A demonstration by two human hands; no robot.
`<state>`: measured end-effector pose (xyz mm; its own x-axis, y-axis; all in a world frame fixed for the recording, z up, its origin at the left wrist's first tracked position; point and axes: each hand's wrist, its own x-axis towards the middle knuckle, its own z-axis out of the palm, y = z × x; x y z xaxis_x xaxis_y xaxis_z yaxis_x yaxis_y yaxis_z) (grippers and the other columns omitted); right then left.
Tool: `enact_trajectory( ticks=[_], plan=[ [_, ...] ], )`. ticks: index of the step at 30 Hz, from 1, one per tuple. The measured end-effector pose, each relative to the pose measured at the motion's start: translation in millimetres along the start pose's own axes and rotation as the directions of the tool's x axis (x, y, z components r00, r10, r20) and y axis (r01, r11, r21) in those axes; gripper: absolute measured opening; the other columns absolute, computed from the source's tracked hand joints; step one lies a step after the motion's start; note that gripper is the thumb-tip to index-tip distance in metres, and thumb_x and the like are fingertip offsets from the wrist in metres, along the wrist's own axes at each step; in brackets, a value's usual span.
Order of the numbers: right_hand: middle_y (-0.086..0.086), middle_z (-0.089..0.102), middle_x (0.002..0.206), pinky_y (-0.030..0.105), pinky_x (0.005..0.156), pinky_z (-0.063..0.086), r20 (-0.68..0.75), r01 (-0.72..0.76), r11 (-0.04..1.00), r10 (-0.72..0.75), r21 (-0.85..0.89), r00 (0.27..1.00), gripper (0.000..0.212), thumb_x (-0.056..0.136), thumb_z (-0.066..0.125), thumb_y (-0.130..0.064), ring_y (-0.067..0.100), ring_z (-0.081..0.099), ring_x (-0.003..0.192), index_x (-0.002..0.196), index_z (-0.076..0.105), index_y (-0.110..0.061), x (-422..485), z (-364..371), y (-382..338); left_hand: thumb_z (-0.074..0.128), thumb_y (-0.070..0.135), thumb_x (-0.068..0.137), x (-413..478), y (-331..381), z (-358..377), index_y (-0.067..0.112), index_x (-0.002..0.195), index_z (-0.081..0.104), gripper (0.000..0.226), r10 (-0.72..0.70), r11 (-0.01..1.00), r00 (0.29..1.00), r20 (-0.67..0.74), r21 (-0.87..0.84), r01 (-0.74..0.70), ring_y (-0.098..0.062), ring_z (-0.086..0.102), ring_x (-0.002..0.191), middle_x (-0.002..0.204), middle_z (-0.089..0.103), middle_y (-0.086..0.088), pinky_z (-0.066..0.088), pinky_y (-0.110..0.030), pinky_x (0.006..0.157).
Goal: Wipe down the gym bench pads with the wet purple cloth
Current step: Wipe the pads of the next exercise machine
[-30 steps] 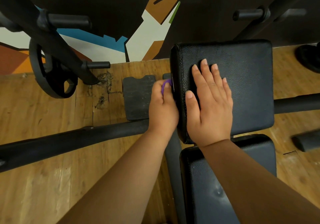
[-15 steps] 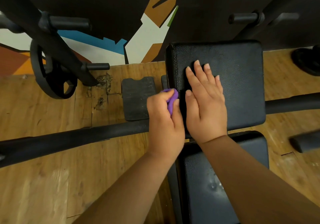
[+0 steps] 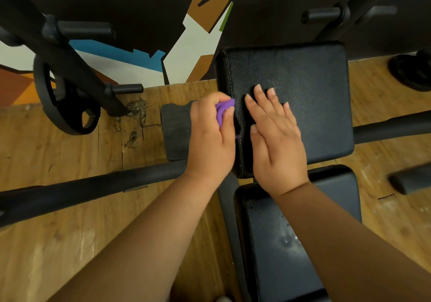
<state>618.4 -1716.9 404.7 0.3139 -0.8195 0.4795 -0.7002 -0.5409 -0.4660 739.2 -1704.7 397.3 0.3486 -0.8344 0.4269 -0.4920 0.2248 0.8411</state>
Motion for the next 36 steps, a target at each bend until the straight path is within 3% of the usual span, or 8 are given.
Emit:
enact_trajectory(
  ticks=[5, 10, 17, 19, 22, 27, 32, 36],
  plan=[
    [0.005, 0.038, 0.152, 0.037, 0.121, 0.012, -0.029, -0.010, 0.999, 0.009, -0.034, 1.000, 0.047, 0.097, 0.032, -0.019, 0.019, 0.024, 0.146, 0.142, 0.045, -0.013, -1, 4, -4, 0.047, 0.010, 0.098, -22, 0, 1, 0.005, 0.113, 0.054, 0.017, 0.013, 1.000, 1.000, 0.000, -0.020, -0.013, 0.016, 0.040, 0.100, 0.108, 0.047, -0.003, 0.031, -0.001, 0.087],
    [0.006, 0.038, 0.152, 0.036, 0.121, 0.012, -0.047, 0.000, 0.997, -0.003, -0.074, 0.999, 0.048, 0.096, 0.033, -0.018, 0.019, 0.024, 0.145, 0.142, 0.045, -0.012, -2, 6, -4, 0.046, 0.011, 0.099, -3, 2, 0, 0.024, 0.107, 0.044, 0.015, -0.063, 0.996, 0.998, 0.010, -0.060, 0.064, 0.013, 0.041, 0.096, 0.102, 0.045, 0.011, 0.031, -0.001, 0.082],
    [0.006, 0.039, 0.151, 0.035, 0.121, 0.013, -0.063, 0.008, 0.994, -0.015, -0.106, 0.998, 0.048, 0.096, 0.033, -0.019, 0.019, 0.025, 0.145, 0.142, 0.046, -0.011, -3, 9, -4, 0.042, 0.019, 0.101, -28, 3, 0, 0.035, 0.105, 0.041, 0.016, -0.174, 0.975, 0.984, 0.042, -0.135, 0.178, 0.000, 0.051, 0.094, 0.105, 0.050, 0.004, 0.039, -0.007, 0.078],
    [0.006, 0.039, 0.151, 0.035, 0.121, 0.013, -0.076, 0.009, 0.994, -0.017, -0.109, 0.997, 0.048, 0.096, 0.034, -0.019, 0.020, 0.026, 0.145, 0.142, 0.046, -0.011, -4, 8, -5, 0.039, 0.022, 0.103, -14, 4, -1, 0.040, 0.099, 0.039, 0.018, -0.274, 0.944, 0.958, 0.085, -0.168, 0.285, 0.000, 0.056, 0.087, 0.100, 0.053, 0.008, 0.042, -0.008, 0.070],
    [0.007, 0.040, 0.151, 0.036, 0.120, 0.014, -0.083, 0.015, 0.993, -0.025, -0.118, 0.996, 0.048, 0.096, 0.034, -0.019, 0.020, 0.027, 0.144, 0.142, 0.046, -0.011, -4, 8, -5, 0.036, 0.027, 0.104, 1, 6, 0, 0.033, 0.104, 0.042, 0.009, -0.435, 0.859, 0.892, 0.128, -0.238, 0.453, 0.011, 0.057, 0.071, 0.091, 0.056, 0.012, 0.043, -0.008, 0.059],
    [0.005, 0.038, 0.151, 0.035, 0.120, 0.014, -0.091, 0.012, 0.989, -0.025, -0.149, 0.996, 0.049, 0.097, 0.033, -0.021, 0.018, 0.026, 0.145, 0.143, 0.043, -0.013, -5, 11, -5, 0.033, 0.030, 0.104, -25, 10, -9, 0.041, 0.097, 0.041, 0.015, -0.448, 0.847, 0.867, 0.220, -0.208, 0.490, 0.006, 0.060, 0.067, 0.087, 0.057, 0.011, 0.048, -0.015, 0.055],
    [0.006, 0.038, 0.151, 0.037, 0.120, 0.015, -0.098, 0.013, 0.986, -0.030, -0.164, 0.995, 0.049, 0.096, 0.034, -0.020, 0.019, 0.026, 0.144, 0.143, 0.044, -0.012, -5, 12, -5, 0.032, 0.036, 0.104, 1, -1, 1, 0.039, 0.100, 0.044, 0.013, -0.522, 0.790, 0.825, 0.216, -0.243, 0.563, -0.007, 0.062, 0.073, 0.088, 0.063, 0.006, 0.049, -0.031, 0.065],
    [0.005, 0.038, 0.152, 0.036, 0.120, 0.016, -0.096, 0.014, 0.984, -0.031, -0.176, 0.995, 0.049, 0.096, 0.033, -0.022, 0.018, 0.026, 0.145, 0.144, 0.043, -0.013, -6, 12, -4, 0.031, 0.037, 0.104, -21, -3, -1, 0.041, 0.099, 0.044, 0.015, -0.521, 0.776, 0.809, 0.270, -0.244, 0.581, 0.003, 0.060, 0.066, 0.086, 0.061, 0.009, 0.047, -0.029, 0.063]
  ],
)
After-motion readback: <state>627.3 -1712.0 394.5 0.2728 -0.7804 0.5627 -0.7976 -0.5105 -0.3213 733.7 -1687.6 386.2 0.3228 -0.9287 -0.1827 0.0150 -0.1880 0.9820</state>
